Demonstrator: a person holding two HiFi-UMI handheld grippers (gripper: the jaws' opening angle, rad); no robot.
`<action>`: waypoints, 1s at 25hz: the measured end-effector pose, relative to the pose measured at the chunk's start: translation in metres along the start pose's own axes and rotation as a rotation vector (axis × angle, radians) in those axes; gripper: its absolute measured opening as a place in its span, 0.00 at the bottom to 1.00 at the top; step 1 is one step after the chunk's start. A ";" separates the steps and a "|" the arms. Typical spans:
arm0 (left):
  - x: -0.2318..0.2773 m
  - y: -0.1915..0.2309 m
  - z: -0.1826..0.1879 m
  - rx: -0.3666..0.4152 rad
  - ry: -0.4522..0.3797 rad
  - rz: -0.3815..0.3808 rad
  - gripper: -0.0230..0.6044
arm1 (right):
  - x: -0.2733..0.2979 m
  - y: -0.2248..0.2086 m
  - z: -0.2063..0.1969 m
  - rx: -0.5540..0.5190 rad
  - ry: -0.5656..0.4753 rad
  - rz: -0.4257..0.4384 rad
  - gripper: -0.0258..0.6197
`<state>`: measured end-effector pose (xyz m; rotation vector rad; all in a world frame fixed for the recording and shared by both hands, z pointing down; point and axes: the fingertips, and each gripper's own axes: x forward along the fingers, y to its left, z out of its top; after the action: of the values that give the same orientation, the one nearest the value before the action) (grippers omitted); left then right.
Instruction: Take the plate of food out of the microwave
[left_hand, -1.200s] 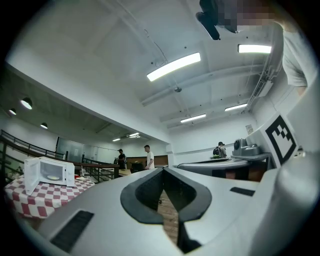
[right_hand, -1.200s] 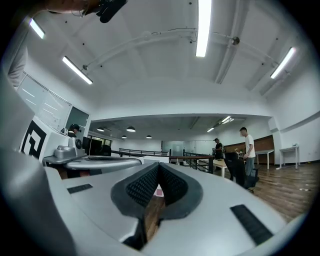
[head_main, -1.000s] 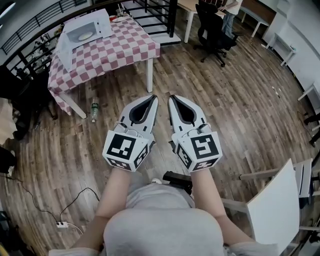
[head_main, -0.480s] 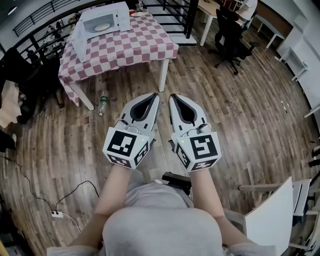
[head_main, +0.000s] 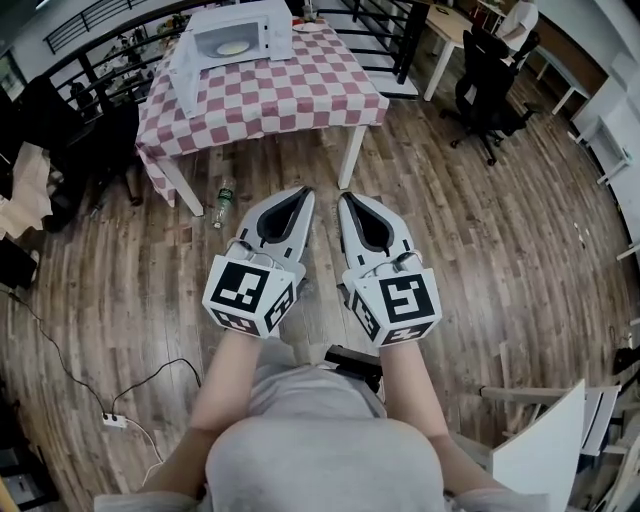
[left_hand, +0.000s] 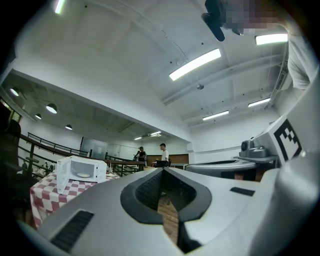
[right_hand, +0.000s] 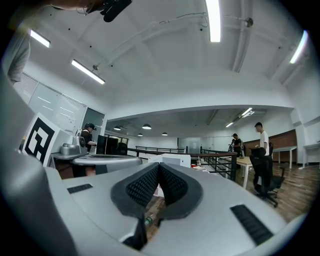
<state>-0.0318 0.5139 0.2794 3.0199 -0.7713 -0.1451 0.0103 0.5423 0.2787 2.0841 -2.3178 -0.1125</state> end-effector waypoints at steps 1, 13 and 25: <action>-0.001 0.008 0.000 0.001 0.001 0.005 0.04 | 0.007 0.003 0.000 0.000 0.001 0.005 0.08; 0.004 0.106 0.004 -0.002 -0.003 0.053 0.04 | 0.091 0.036 -0.010 0.004 0.009 0.044 0.08; 0.018 0.189 0.007 0.006 -0.006 0.082 0.04 | 0.178 0.062 -0.014 0.027 0.009 0.093 0.08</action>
<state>-0.1065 0.3395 0.2793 2.9885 -0.8952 -0.1509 -0.0696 0.3710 0.2913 1.9798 -2.4194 -0.0706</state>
